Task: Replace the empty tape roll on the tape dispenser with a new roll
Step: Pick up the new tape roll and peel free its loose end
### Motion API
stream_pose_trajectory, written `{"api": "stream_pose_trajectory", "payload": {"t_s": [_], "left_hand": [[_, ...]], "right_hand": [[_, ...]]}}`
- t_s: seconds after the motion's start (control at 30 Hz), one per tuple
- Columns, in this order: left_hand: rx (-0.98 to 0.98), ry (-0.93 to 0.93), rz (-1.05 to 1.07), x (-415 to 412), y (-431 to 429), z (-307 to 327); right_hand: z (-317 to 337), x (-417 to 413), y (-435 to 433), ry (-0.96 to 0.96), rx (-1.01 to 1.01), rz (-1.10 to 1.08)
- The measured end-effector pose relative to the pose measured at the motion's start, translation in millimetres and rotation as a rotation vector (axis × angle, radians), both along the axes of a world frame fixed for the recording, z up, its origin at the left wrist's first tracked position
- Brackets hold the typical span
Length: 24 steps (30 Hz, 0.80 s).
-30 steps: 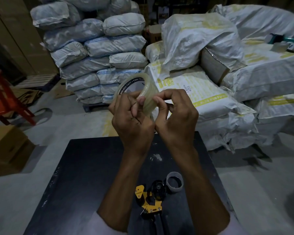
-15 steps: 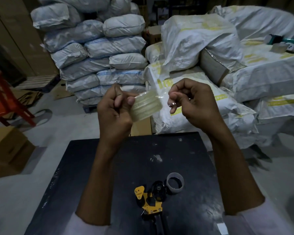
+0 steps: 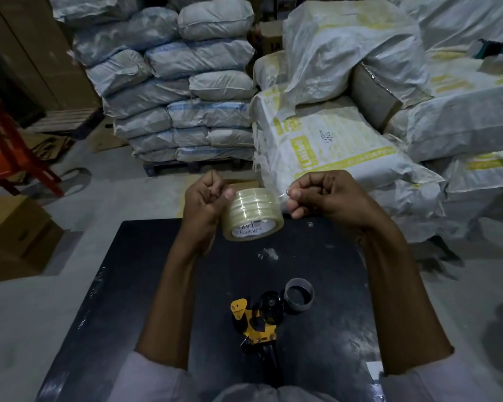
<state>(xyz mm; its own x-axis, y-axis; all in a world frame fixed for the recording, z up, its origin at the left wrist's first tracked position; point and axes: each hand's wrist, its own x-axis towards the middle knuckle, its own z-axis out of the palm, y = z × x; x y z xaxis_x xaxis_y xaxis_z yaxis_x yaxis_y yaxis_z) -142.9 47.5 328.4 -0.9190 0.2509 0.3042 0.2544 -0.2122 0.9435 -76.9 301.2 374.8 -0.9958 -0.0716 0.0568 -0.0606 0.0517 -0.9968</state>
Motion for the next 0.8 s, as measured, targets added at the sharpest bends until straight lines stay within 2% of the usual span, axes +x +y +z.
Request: {"api": "stream_pose_trajectory", "payload": {"t_s": [0.3, 0.6, 0.7, 0.8], "left_hand": [[-0.048, -0.205, -0.014, 30, 2, -66], [-0.061, -0.256, 0.064, 45, -3, -92], [-0.076, -0.283, 0.086, 53, -2, -102], [-0.107, -0.346, 0.118, 58, -3, -114]], "right_hand": [[-79, 8, 2, -0.188, -0.199, -0.055], [-121, 23, -7, -0.300, -0.465, -0.078], [-138, 31, -18, -0.255, -0.465, -0.127], [-155, 38, -19, -0.259, -0.331, -0.164]]}}
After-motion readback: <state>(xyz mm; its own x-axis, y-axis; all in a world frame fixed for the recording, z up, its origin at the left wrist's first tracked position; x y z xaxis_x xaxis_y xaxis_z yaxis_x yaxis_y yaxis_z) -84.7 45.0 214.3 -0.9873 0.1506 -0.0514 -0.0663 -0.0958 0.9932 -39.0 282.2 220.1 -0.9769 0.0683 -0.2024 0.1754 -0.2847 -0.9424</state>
